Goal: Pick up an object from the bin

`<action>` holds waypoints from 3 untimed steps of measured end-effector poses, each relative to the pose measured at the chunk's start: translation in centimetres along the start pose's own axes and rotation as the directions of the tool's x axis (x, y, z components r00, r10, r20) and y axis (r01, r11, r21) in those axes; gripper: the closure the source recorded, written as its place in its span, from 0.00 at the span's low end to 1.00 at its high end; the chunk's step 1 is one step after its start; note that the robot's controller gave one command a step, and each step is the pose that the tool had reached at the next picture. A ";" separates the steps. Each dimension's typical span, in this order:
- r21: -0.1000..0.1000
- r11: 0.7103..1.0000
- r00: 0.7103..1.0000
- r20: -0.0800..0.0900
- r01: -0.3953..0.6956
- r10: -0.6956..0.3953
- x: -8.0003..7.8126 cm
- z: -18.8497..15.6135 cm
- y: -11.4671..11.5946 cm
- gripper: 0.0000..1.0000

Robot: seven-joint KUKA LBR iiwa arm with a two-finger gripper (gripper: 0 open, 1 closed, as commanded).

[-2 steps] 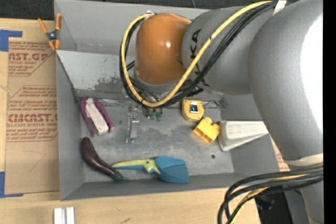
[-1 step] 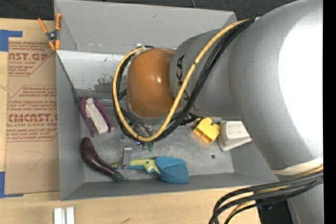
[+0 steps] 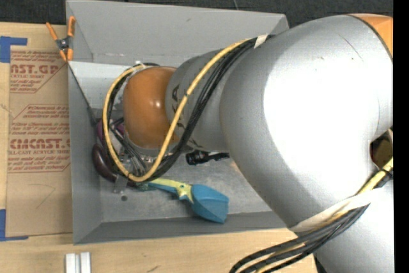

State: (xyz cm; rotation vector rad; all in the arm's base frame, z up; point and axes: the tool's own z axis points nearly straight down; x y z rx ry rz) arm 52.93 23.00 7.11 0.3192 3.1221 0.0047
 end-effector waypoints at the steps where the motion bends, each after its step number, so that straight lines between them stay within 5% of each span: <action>1: 0.000 1.000 1.000 0.000 0.000 0.000 0.0 0.0 0.0 1.00; 3: 0.004 1.000 1.000 0.000 -0.002 0.002 0.3 -0.2 0.4 1.00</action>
Offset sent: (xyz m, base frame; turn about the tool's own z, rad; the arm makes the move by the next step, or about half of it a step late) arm -0.0033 0.0072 0.0023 -0.0014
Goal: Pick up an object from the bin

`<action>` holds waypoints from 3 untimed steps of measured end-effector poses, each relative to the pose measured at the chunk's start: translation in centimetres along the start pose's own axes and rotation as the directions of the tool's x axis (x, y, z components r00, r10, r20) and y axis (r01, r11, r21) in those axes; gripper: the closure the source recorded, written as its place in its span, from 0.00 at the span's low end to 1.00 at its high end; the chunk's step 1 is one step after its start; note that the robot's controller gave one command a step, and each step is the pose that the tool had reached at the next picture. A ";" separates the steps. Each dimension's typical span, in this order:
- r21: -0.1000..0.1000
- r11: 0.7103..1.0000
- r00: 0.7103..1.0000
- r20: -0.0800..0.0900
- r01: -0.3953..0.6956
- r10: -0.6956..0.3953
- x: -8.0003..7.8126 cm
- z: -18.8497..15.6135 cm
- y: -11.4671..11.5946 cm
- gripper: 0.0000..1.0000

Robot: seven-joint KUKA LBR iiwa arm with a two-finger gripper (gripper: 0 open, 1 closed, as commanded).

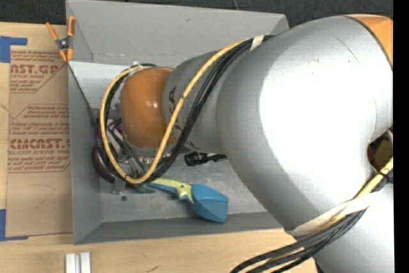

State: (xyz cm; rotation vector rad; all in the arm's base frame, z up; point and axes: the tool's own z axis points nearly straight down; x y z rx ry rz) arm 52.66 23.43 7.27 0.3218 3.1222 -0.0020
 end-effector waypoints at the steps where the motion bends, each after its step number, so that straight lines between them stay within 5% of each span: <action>1: 0.010 1.000 1.000 -0.006 0.005 -0.004 -1.2 0.4 0.9 1.00; 2: 0.010 1.000 1.000 -0.006 0.004 -0.004 -1.2 0.4 0.9 1.00; 3: 0.010 1.000 1.000 -0.010 -0.003 0.003 -1.1 -4.1 1.3 1.00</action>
Offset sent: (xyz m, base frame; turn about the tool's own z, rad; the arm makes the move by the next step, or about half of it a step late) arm 0.0000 0.0000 0.0000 0.0000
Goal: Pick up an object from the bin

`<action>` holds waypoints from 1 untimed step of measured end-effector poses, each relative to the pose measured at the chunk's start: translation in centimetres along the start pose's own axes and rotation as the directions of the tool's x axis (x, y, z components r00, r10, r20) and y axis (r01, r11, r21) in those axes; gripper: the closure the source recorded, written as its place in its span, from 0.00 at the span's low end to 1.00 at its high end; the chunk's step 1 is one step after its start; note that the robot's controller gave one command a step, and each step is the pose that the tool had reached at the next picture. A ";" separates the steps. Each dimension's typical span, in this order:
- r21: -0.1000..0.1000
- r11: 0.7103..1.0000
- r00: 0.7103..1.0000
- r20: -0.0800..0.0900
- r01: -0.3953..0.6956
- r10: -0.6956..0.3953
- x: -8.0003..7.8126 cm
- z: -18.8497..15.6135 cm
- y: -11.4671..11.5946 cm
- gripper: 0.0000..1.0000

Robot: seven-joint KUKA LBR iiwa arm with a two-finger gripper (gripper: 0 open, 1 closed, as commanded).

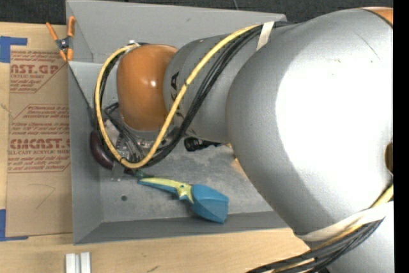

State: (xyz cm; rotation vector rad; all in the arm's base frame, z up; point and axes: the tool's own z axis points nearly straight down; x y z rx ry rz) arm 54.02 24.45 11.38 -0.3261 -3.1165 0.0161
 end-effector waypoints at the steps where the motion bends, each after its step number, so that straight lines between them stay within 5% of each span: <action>1: -0.010 1.000 1.000 0.014 -0.004 0.004 -0.5 -2.4 0.3 1.00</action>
Offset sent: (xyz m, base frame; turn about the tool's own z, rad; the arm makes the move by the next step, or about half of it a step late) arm 0.0211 0.0027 -0.0438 0.0153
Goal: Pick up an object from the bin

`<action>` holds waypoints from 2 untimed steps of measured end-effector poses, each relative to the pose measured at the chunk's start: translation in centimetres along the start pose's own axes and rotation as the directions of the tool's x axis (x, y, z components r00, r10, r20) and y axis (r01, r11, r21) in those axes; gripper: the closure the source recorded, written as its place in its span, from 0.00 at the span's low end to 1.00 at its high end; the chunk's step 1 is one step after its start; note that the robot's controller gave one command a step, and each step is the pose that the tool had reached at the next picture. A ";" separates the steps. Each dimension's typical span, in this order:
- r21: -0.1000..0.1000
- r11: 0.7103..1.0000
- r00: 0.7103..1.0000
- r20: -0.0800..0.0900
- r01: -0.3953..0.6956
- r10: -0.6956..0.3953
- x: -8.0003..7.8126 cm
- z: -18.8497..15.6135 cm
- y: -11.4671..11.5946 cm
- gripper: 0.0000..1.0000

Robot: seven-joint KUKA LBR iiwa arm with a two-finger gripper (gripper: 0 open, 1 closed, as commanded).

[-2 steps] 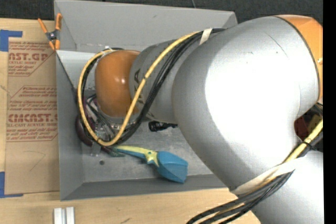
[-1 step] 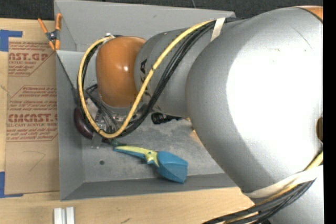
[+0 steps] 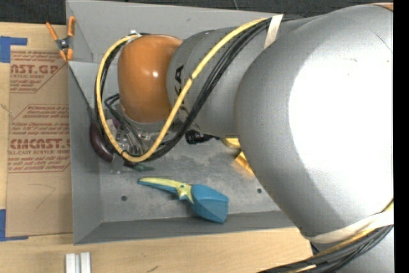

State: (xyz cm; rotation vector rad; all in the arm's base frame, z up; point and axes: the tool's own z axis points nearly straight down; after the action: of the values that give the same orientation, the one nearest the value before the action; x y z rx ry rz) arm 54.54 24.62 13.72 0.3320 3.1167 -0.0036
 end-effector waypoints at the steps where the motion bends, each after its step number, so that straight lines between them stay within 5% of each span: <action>1: 0.009 1.000 1.000 -0.009 -0.008 0.008 -1.2 5.6 0.3 1.00; 2: -0.002 1.000 1.000 0.007 -0.017 0.017 -2.3 7.6 0.6 1.00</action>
Offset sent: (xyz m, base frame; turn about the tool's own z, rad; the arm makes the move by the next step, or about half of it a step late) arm 0.0237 -0.0019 -0.0672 0.0277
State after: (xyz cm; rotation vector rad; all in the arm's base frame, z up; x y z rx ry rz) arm 56.92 24.67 6.14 0.3570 3.1068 -0.0018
